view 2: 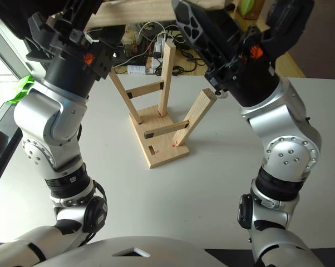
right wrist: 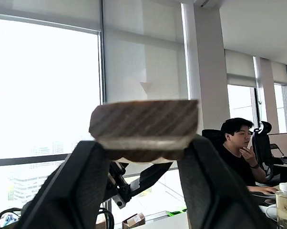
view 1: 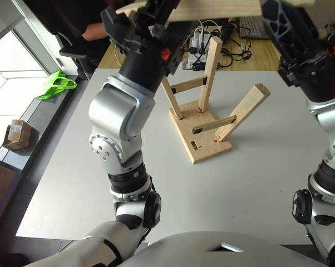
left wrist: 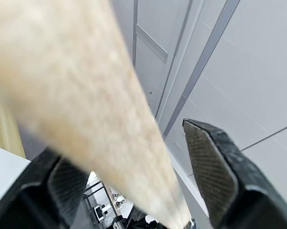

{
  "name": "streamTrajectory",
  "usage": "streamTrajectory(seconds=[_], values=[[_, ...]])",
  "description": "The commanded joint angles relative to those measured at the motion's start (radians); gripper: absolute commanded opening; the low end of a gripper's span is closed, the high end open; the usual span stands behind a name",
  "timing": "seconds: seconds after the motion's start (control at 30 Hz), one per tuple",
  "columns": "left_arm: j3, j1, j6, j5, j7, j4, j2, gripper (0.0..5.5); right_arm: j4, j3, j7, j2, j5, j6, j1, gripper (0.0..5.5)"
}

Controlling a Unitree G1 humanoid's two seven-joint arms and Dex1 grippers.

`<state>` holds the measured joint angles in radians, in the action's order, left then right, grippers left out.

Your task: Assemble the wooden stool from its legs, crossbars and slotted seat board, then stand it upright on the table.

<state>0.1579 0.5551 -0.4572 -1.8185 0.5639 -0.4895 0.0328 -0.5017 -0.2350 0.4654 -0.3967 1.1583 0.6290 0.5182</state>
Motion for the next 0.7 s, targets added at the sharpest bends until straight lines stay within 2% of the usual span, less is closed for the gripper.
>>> streamTrajectory(seconds=[0.03,0.37,0.5,0.7], values=[[0.022,-0.038,0.044,0.008,0.031,-0.002,-0.031,2.85,0.016,0.026,0.058,-0.037,-0.108,-0.052,-0.025,2.03],[0.013,-0.057,0.082,-0.038,0.047,0.0,-0.061,1.51,0.0,0.091,0.268,-0.093,-0.304,-0.193,-0.117,2.03],[-0.017,-0.074,0.055,-0.043,0.049,0.0,-0.089,1.25,0.001,0.119,0.331,-0.115,-0.351,-0.232,-0.13,2.03],[-0.055,-0.113,0.043,-0.04,0.049,-0.025,-0.124,1.15,0.043,0.154,0.404,-0.147,-0.472,-0.329,-0.114,2.03]])
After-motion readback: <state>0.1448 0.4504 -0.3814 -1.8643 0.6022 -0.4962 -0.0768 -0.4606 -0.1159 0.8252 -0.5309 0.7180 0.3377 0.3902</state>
